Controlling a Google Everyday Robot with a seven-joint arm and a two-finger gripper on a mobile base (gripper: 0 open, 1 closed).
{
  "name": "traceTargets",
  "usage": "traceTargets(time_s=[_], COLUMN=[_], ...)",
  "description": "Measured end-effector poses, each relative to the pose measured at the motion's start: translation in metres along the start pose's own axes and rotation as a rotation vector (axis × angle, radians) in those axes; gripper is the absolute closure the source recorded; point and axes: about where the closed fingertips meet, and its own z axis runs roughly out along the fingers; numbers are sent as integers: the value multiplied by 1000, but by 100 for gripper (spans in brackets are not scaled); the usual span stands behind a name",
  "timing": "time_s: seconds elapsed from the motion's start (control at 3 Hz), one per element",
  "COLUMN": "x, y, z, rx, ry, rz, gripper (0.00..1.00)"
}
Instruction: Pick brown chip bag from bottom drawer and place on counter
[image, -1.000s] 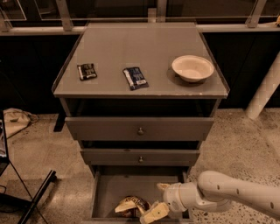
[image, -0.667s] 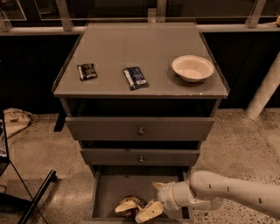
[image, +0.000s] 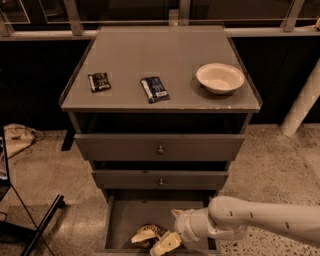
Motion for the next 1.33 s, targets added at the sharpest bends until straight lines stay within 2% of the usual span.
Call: traceTargets(time_s=[0.33,0.67,1.0,1.33], x=[21,32,30,28], y=[13,-5,-25,-43], z=[14,33,52,73], rx=[36,126,174,191], ry=[-34,-92,-147,-162], rz=[-7,-23,-30,-23], gripper=[0,0,0,0])
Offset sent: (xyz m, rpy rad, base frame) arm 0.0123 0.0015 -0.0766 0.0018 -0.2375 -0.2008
